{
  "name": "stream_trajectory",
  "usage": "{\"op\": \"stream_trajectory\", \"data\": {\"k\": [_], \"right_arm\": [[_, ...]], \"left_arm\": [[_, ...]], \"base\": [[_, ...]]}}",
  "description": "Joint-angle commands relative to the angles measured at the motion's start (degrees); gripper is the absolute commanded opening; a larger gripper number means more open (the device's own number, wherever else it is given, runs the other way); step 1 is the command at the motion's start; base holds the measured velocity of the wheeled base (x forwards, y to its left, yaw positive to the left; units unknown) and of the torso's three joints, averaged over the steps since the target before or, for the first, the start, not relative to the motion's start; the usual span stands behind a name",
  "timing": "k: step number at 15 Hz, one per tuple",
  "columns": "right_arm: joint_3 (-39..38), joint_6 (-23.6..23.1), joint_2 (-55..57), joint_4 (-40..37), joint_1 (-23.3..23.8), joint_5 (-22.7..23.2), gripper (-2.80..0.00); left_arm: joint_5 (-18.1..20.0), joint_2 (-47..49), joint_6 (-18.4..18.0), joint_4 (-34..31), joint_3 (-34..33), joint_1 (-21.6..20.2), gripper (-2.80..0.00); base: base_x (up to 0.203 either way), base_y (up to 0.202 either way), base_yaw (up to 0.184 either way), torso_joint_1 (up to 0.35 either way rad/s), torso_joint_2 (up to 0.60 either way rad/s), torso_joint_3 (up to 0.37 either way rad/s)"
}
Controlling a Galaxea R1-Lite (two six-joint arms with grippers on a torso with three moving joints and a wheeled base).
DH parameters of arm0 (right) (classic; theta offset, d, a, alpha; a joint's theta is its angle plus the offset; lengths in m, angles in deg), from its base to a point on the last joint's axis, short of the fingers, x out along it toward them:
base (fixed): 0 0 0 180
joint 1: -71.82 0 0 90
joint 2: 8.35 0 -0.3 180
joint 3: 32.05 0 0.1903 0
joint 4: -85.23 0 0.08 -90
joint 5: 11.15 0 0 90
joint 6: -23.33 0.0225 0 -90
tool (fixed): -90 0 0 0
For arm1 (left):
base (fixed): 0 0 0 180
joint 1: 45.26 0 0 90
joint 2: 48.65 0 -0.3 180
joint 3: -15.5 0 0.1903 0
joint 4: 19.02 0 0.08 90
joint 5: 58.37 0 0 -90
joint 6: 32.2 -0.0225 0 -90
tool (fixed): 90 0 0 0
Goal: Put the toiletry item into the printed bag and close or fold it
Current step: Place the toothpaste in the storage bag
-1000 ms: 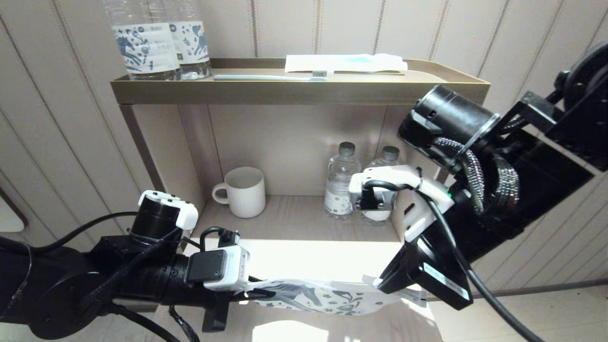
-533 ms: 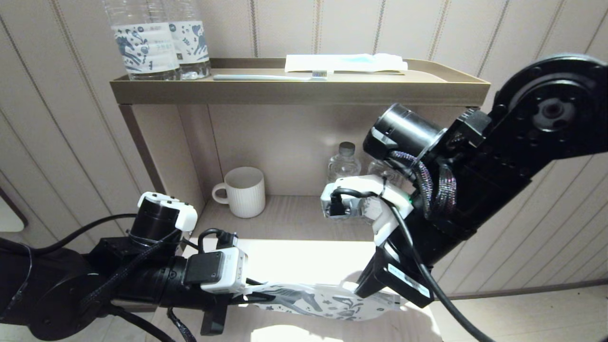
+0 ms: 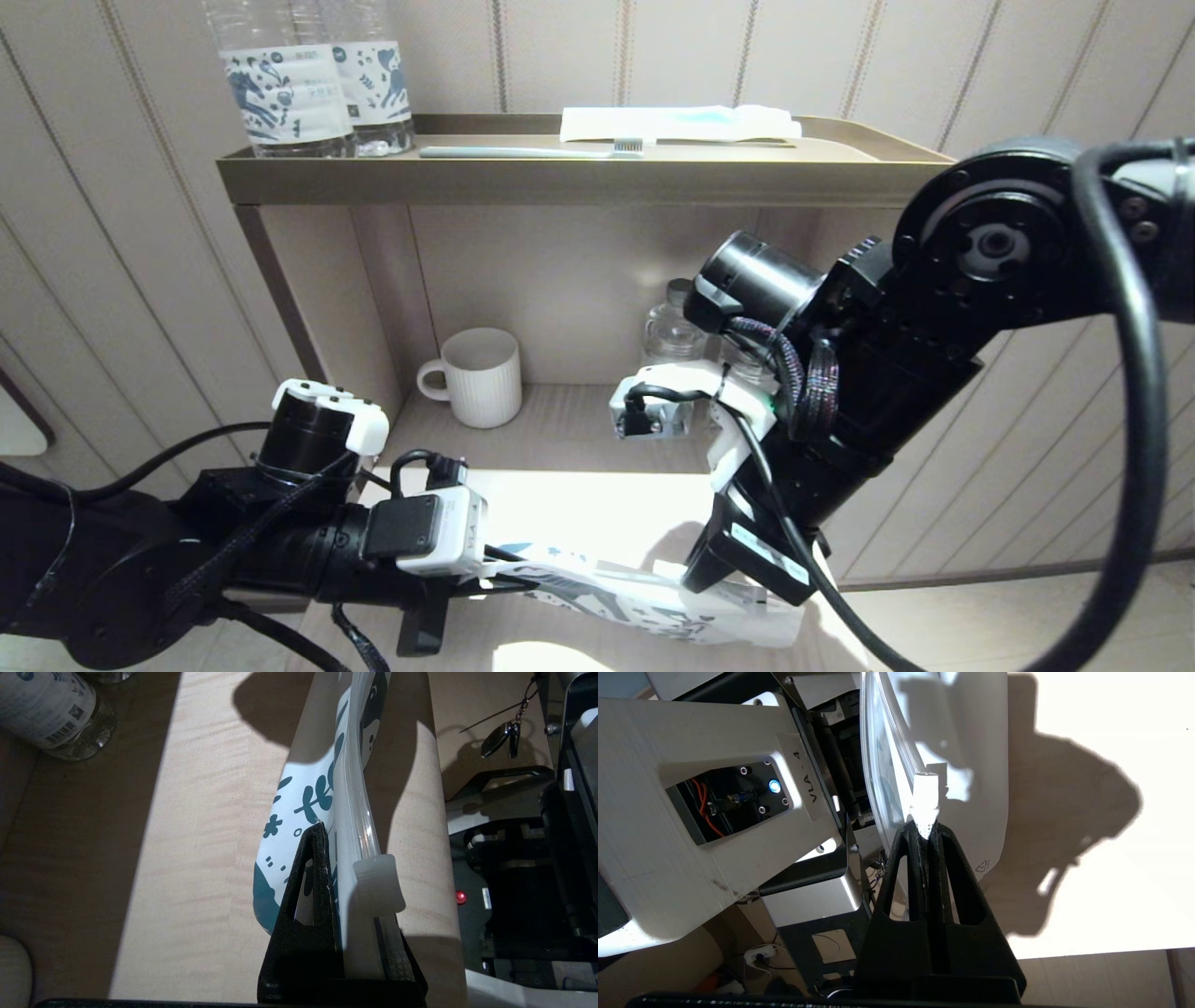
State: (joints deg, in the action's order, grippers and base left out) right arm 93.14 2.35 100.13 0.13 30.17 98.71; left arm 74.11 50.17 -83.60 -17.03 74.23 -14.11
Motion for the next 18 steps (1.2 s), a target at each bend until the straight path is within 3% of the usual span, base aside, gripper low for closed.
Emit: {"op": "stream_trajectory", "data": {"k": [1,18], "right_arm": [[-0.4,-0.1,-0.2,-0.3,0.0,0.2,-2.8],[1.7,0.0,-1.1,2.9,-0.6,3.8,-2.8]], "left_arm": [[0.2,0.1,-0.3,0.1,-0.2,0.0,-2.8],[0.3,2.9,-0.3,1.9,2.0,-1.4,-2.8]], "base": [[0.0,0.0,0.0,0.0,0.0,0.0],[0.0,0.0,0.0,0.0,0.0,0.0]]}}
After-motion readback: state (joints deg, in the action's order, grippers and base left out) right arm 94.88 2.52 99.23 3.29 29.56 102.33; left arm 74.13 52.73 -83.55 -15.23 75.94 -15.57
